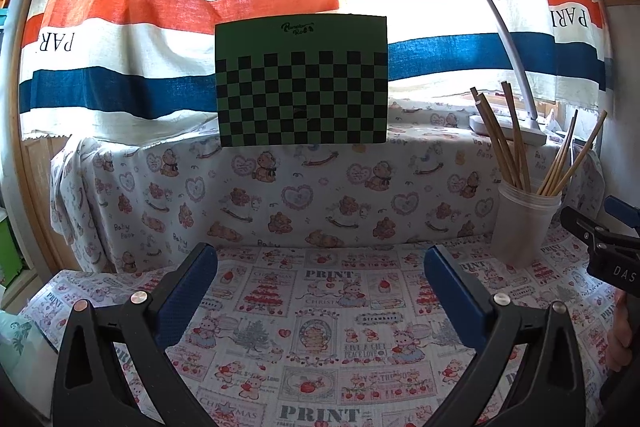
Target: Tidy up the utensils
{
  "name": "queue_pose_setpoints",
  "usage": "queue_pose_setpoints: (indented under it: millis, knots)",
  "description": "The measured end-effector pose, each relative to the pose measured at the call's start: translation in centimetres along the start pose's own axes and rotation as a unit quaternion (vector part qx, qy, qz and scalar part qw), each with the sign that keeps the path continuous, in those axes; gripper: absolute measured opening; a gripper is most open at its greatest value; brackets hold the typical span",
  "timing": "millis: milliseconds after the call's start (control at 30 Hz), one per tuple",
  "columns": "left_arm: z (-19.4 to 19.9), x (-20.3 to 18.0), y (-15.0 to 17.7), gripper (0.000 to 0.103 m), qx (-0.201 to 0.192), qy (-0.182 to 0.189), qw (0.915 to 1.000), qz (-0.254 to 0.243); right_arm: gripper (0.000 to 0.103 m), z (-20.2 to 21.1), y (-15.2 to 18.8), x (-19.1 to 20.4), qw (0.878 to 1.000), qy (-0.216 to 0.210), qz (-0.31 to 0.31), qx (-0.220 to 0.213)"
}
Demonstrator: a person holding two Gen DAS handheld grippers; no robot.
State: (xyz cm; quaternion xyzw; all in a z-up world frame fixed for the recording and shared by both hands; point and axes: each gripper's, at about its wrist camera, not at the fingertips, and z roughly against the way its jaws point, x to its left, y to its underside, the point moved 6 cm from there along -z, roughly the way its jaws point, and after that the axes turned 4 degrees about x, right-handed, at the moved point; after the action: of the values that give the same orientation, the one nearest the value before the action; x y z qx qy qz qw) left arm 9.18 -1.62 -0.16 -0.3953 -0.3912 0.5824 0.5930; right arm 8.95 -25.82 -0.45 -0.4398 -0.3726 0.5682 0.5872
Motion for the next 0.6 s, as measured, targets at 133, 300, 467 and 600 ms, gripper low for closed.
queue_pose_setpoints:
  millis: [133, 300, 467, 600]
  knots:
    - [-0.23, -0.08, 0.08, 0.103, 0.007, -0.004, 1.0, -0.001, 0.103, -0.09, 0.03, -0.07, 1.0, 0.001, 0.0, 0.002]
    - [-0.33, 0.22, 0.08, 0.103, 0.007, -0.006, 0.9999, 0.004, 0.103, -0.14, 0.07, -0.08, 1.0, 0.001, 0.0, 0.002]
    - [-0.21, 0.08, 0.05, 0.103, 0.004, -0.004, 1.0, 0.001, 0.103, -0.15, 0.05, -0.06, 1.0, 0.0, 0.0, 0.002]
    - [-0.23, 0.08, 0.05, 0.103, 0.006, -0.005, 1.0, 0.001, 0.103, -0.2, 0.09, -0.03, 1.0, -0.001, 0.0, 0.004]
